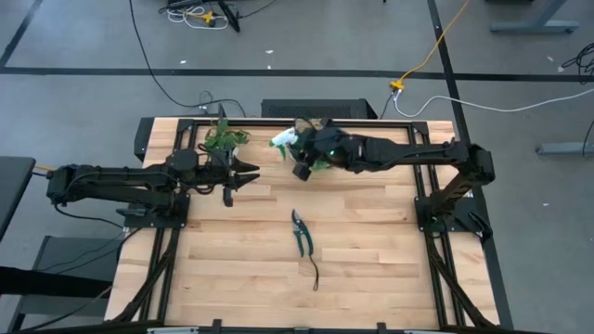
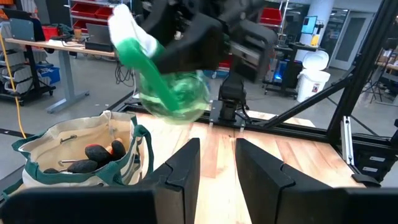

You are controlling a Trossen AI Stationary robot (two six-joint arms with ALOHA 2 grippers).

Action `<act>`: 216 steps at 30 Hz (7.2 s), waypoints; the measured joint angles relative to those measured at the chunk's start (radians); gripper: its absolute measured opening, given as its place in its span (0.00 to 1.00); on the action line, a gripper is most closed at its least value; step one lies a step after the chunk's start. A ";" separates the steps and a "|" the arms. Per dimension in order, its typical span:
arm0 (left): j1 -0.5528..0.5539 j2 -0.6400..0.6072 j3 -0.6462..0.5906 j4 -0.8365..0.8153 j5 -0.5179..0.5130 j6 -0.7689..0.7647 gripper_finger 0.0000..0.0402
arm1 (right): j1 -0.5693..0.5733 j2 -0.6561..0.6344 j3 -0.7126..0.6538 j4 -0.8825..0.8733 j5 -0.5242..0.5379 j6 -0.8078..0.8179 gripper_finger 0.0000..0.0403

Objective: Pick & Place Garden tools in Gardening bag
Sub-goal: Put the green spray bottle into the gardening bag, then put the green shear scissors into the gardening bag

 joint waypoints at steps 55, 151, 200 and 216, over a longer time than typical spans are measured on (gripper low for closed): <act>0.000 0.000 0.000 -0.007 -0.002 0.003 0.27 | -0.383 -0.200 -0.815 1.256 -0.360 0.170 0.33; 0.001 0.000 0.000 -0.009 -0.047 0.054 0.27 | -0.463 0.229 -0.811 1.596 -0.654 0.239 0.42; 0.001 0.000 0.000 -0.007 -0.047 0.052 0.27 | -0.395 -0.339 -0.812 0.590 -0.616 0.094 0.46; 0.001 0.000 0.000 -0.006 -0.047 0.053 0.27 | -0.119 -0.339 -0.812 0.448 -0.554 0.210 0.46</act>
